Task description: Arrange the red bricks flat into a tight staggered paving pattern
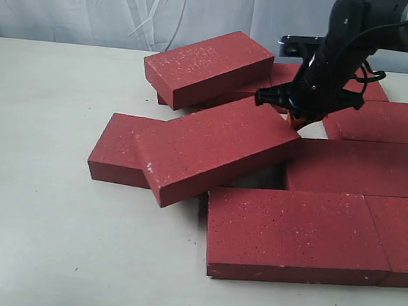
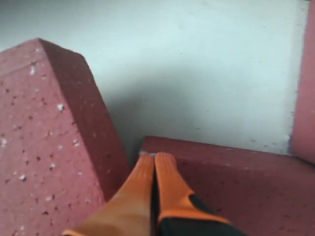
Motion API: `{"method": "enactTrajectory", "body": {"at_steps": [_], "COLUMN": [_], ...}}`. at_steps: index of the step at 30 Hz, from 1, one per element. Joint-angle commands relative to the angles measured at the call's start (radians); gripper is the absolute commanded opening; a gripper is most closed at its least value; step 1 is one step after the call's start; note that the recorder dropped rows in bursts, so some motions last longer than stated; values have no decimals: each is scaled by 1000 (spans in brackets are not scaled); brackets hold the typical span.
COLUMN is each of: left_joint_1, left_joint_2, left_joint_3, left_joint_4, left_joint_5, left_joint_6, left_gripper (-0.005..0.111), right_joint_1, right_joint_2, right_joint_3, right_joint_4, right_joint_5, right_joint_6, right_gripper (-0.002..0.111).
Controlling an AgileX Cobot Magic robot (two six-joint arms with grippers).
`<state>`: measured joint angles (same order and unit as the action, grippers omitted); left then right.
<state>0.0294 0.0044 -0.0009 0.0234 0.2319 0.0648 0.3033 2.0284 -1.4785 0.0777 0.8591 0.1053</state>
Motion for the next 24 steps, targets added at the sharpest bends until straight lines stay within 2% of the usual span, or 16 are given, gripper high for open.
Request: {"method": "enactTrajectory", "body": {"at_steps": [1, 11, 24], "left_joint_1": [-1, -1, -1], "left_joint_2": [-4, -4, -4], "left_joint_3": [1, 1, 1], "left_joint_4": [0, 0, 0], "left_joint_5": [-9, -9, -9], "left_joint_6": [-5, -5, -5], "left_gripper": [0, 0, 0], "right_joint_1": [81, 254, 393], "right_joint_2": [-14, -14, -14], "right_joint_3": [-2, -2, -2], "right_joint_4": [3, 25, 119], "right_joint_5": [10, 28, 6], "right_joint_6": [-26, -26, -51], "right_gripper": [-1, -1, -1]}}
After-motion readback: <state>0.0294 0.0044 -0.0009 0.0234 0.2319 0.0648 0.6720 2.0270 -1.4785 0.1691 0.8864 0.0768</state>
